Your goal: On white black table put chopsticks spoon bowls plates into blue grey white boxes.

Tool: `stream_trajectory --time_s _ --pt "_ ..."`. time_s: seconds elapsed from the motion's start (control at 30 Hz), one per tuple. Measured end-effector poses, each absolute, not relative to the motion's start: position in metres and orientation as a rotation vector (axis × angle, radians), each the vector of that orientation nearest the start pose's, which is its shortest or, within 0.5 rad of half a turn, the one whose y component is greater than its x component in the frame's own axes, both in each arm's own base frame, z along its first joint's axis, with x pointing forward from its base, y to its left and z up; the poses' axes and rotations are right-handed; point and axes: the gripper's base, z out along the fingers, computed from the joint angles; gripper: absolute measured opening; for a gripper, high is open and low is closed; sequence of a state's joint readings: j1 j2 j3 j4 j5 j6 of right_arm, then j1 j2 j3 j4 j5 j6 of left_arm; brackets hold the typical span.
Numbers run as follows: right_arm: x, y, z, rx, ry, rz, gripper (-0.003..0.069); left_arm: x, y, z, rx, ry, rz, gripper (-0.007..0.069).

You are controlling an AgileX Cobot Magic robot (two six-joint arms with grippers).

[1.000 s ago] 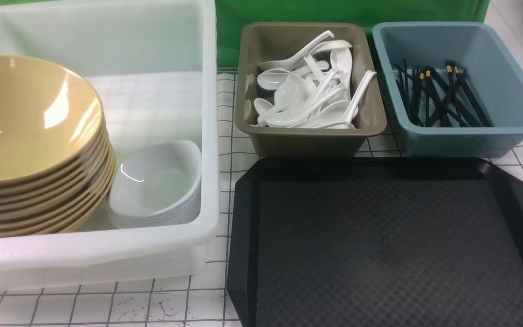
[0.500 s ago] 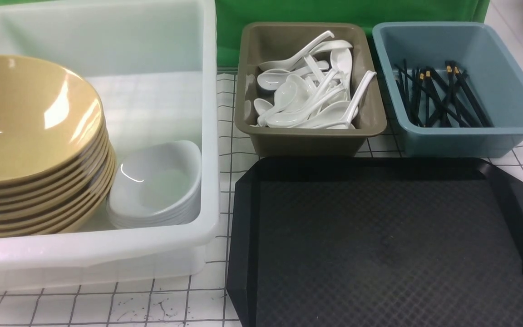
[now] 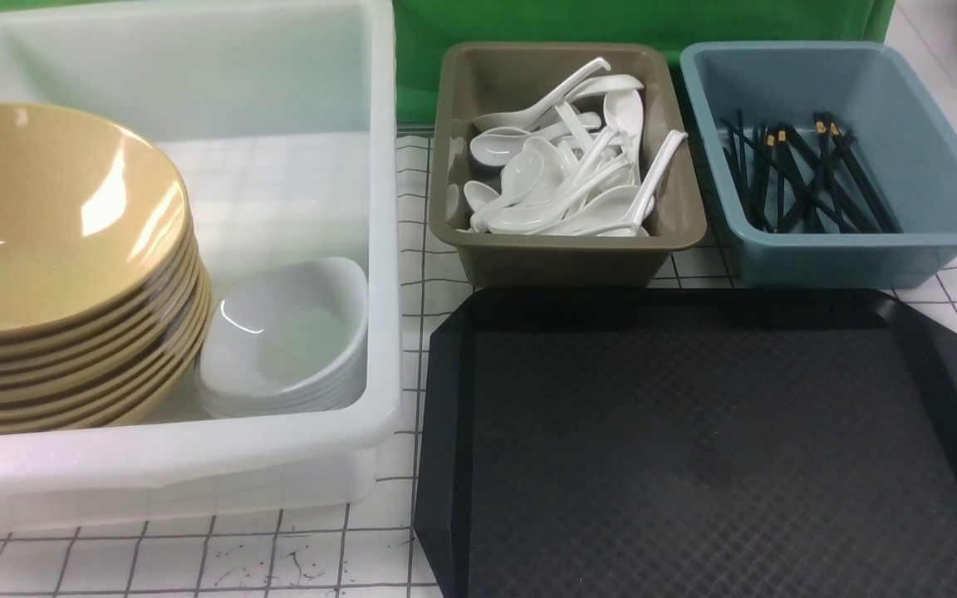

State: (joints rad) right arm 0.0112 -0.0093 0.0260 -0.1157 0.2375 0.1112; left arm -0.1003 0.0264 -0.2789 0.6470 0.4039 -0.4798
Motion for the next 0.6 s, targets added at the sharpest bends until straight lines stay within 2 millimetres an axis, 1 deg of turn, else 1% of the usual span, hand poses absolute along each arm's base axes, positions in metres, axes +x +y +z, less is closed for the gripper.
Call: stream_trajectory --time_s 0.1,0.17,0.3,0.6 --pt "0.0546 -0.0031 0.1797 0.022 1.779 -0.041 0.0046 0.0384 0.0178 0.2735 -0.01 1.566 0.207 -0.0013" --pt "0.0541 -0.0039 0.1769 -0.001 1.808 -0.084 0.0047 0.0386 0.0178 0.2731 -0.01 1.567 0.208 -0.0013" --pt "0.054 -0.0041 0.1768 -0.028 1.809 -0.112 0.0047 0.0385 0.0178 0.2732 -0.01 1.567 0.207 -0.0013" --pt "0.054 -0.0041 0.1767 -0.028 1.81 -0.114 0.0052 0.0385 0.0178 0.2732 -0.009 1.567 0.208 -0.0013"
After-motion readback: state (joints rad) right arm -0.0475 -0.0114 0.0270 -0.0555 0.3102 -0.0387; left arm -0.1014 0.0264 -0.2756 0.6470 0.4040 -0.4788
